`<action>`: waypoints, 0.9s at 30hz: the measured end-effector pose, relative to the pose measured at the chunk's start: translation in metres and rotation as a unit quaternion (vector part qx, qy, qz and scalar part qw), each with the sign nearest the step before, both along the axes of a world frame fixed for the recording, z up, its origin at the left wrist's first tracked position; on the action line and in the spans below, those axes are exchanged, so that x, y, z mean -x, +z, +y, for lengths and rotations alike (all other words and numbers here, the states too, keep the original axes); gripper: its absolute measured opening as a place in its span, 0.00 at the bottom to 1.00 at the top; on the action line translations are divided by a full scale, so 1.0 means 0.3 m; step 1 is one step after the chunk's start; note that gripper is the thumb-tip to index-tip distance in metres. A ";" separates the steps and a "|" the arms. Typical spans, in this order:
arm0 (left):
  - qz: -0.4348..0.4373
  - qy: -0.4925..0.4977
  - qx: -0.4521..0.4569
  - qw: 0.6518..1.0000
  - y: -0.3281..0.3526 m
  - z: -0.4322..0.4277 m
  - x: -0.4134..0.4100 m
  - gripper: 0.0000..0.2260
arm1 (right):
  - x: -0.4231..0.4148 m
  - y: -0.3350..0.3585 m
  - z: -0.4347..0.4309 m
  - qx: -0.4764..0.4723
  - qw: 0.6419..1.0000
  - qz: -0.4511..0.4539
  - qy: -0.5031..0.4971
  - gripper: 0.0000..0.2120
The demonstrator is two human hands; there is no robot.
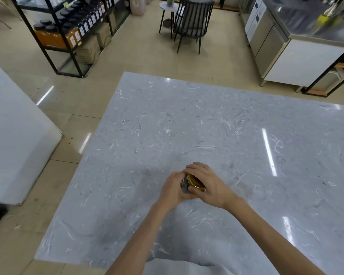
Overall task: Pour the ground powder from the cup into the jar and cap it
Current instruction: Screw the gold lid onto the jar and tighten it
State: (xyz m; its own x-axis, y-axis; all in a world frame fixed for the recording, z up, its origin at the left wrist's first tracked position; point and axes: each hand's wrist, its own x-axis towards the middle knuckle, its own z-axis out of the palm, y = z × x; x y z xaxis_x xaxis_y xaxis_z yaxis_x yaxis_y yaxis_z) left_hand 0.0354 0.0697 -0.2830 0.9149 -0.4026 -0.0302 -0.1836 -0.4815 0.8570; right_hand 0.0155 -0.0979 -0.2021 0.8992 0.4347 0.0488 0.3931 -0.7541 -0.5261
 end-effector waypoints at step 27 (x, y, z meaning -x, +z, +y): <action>-0.013 0.005 -0.055 0.998 -0.011 -0.027 -0.035 0.23 | 0.008 -0.130 0.184 0.034 0.927 -0.221 -0.301 0.05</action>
